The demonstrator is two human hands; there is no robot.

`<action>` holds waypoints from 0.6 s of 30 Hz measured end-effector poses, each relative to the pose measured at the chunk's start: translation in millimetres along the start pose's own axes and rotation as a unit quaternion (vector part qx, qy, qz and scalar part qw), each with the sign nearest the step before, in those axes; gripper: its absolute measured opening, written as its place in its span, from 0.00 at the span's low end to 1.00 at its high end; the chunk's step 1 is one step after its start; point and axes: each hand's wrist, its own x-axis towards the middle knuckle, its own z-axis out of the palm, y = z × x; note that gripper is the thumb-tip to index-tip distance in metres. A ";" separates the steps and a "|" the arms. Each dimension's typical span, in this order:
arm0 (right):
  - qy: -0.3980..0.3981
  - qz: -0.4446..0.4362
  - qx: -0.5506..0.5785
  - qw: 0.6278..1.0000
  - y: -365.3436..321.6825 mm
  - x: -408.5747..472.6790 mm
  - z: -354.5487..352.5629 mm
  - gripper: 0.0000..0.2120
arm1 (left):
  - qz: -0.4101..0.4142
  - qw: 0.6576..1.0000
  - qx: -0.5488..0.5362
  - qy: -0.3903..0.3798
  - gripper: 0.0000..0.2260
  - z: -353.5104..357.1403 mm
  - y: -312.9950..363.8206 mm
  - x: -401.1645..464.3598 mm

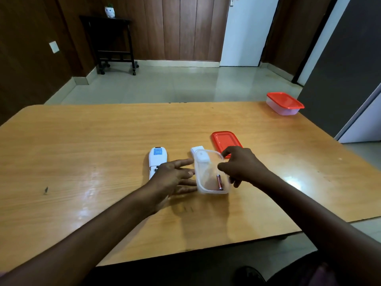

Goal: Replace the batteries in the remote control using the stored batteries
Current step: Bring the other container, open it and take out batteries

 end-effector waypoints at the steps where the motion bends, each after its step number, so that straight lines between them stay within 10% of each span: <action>1: -0.003 -0.003 -0.021 1.000 1.9 0.0 -1.9 0.18 | 0.006 1.000 0.020 -0.008 0.19 1.5 -2.4 -0.8; 6: -0.032 -0.039 -0.033 0.998 1.0 -2.9 -9.8 0.17 | 0.106 0.963 0.246 -0.028 0.41 4.1 -15.8 -2.3; 18: -0.040 -0.051 -0.291 0.955 -4.6 -9.2 -4.7 0.11 | 0.215 0.897 0.386 0.024 0.35 19.9 -27.1 -6.5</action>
